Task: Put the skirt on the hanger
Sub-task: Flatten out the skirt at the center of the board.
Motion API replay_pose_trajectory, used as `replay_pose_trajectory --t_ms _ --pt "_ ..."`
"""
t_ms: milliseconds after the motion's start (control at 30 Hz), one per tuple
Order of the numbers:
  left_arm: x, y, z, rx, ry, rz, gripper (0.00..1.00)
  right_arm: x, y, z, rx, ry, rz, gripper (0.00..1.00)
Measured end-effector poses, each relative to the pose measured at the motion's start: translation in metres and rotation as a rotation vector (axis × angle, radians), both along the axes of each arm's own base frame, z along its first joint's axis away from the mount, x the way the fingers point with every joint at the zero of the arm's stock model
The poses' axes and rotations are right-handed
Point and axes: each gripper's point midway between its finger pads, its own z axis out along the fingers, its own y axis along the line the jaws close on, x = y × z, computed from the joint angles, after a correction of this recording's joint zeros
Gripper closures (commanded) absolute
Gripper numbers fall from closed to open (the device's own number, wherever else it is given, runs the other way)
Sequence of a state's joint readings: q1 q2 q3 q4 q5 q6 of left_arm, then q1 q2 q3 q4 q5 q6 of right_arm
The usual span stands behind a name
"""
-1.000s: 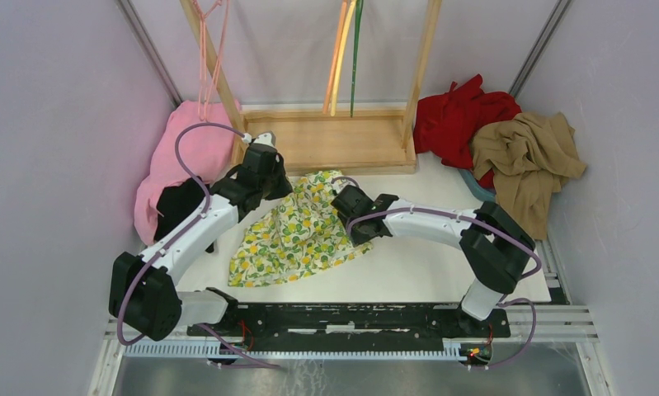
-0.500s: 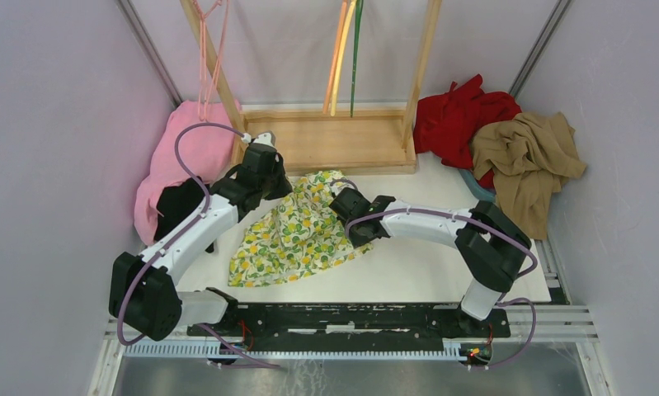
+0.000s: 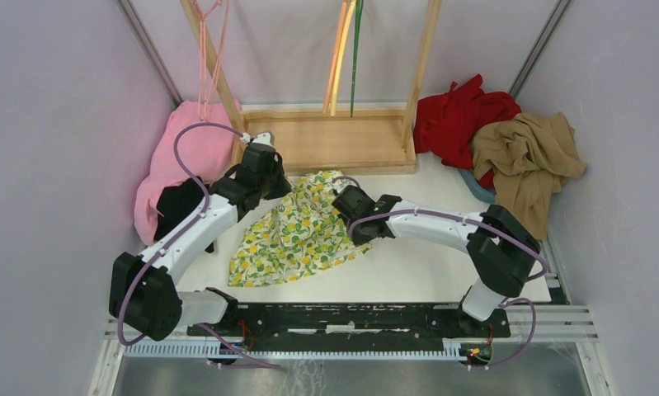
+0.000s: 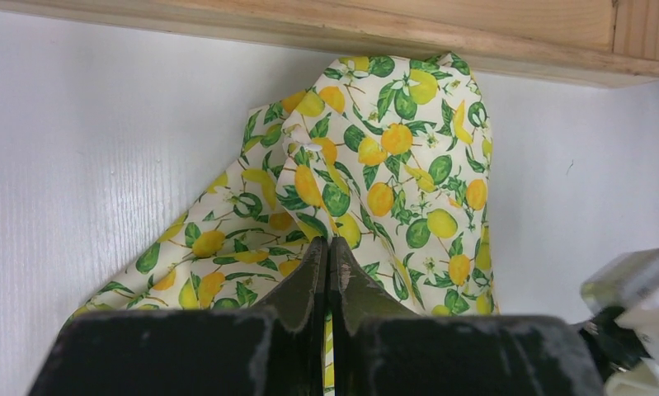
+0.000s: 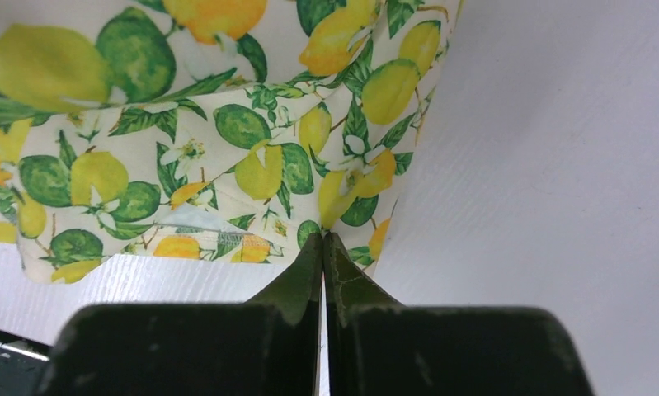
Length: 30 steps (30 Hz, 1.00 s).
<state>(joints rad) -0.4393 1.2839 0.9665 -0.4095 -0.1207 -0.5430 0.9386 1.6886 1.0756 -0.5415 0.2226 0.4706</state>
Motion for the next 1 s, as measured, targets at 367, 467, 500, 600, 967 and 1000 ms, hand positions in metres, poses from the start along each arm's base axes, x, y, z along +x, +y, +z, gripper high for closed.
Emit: replay_pose_trajectory --t_ms 367,467,500,600,967,1000 --pt "0.002 0.01 -0.003 0.011 0.007 0.029 0.94 0.007 -0.061 0.04 0.157 -0.012 -0.142 0.99" --pt "0.004 0.016 -0.004 0.012 0.008 0.045 0.94 0.008 -0.086 0.031 0.149 0.016 -0.206 0.99" --pt "0.005 0.018 -0.004 0.013 0.009 0.052 0.94 0.006 -0.093 0.027 0.14 0.031 -0.22 0.99" --pt "0.007 0.026 -0.004 0.016 0.011 0.076 0.94 -0.004 -0.108 0.012 0.112 0.078 -0.242 0.99" --pt "0.026 0.09 -0.04 0.11 0.103 0.275 0.56 -0.035 -0.113 -0.002 0.153 0.165 -0.237 0.99" --pt "0.028 0.095 -0.046 0.122 0.119 0.291 0.52 -0.034 -0.112 0.001 0.162 0.158 -0.236 0.99"
